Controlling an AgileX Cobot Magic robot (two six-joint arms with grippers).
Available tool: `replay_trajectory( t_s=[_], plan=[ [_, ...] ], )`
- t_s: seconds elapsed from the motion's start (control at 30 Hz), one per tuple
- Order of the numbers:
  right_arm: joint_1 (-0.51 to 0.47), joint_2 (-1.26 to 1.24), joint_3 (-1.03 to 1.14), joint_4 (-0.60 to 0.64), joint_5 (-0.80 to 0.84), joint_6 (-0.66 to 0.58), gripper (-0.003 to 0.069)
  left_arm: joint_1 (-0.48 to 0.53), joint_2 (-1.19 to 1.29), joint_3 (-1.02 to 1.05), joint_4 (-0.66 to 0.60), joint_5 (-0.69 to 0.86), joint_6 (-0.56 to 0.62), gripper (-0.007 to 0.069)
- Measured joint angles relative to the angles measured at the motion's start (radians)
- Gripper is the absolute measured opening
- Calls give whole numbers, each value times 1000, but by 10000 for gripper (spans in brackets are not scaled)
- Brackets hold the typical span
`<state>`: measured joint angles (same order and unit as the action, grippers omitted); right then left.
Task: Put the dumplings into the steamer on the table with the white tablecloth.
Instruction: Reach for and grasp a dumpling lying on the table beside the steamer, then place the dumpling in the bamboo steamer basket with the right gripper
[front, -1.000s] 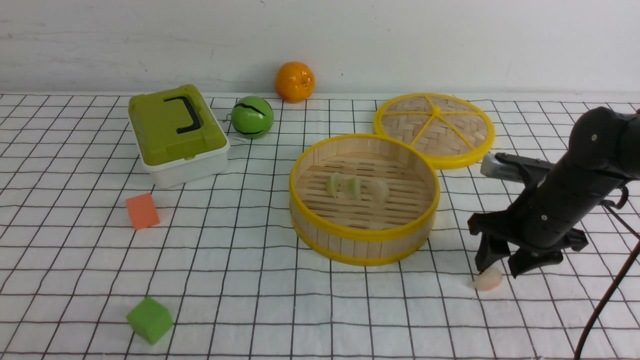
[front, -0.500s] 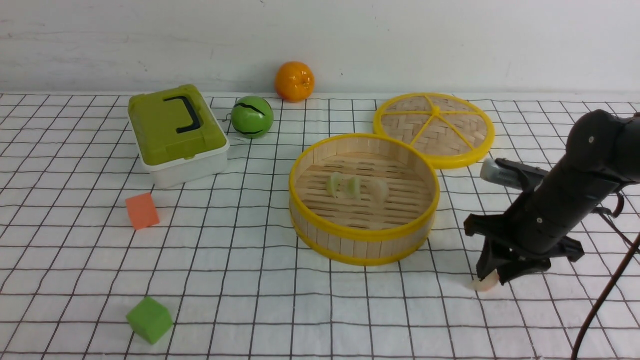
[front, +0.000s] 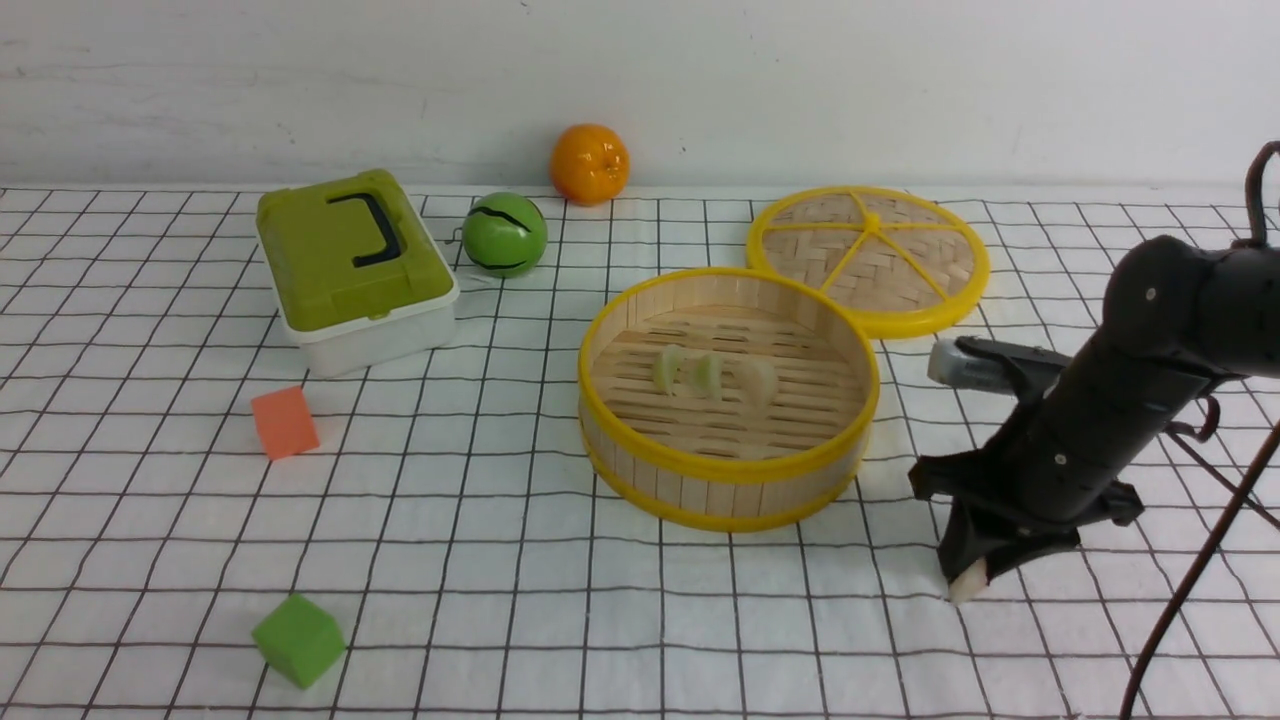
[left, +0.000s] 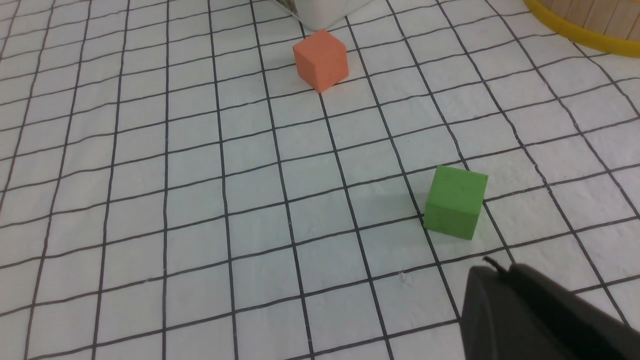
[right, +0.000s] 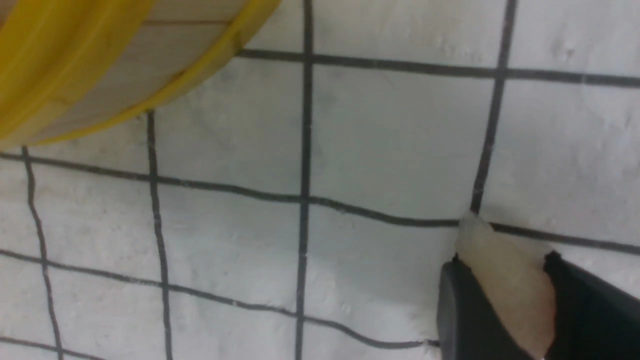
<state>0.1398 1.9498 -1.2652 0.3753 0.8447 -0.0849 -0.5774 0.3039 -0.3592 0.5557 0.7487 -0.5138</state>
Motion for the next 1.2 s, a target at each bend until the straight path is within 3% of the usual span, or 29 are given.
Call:
replay_trajectory(
  t_s=[0.2,0.33,0.67,0.97,1.03,1.2],
  plan=[
    [9,6,-59,-49,137,-41,190,0,0,0,0,0,0,22],
    [19,-25,-224,-60,202,-51,190,0,0,0,0,0,0,27],
    [121,133,-548,-33,16,-57,189,0,0,0,0,-1,0,36],
    [120,274,-588,-33,-18,-56,188,0,0,0,0,-1,0,41],
    [120,276,-590,-30,-18,-56,197,0,0,0,0,-1,0,44],
    [120,260,-591,-19,-34,-55,350,0,0,0,0,-2,0,55]
  ],
)
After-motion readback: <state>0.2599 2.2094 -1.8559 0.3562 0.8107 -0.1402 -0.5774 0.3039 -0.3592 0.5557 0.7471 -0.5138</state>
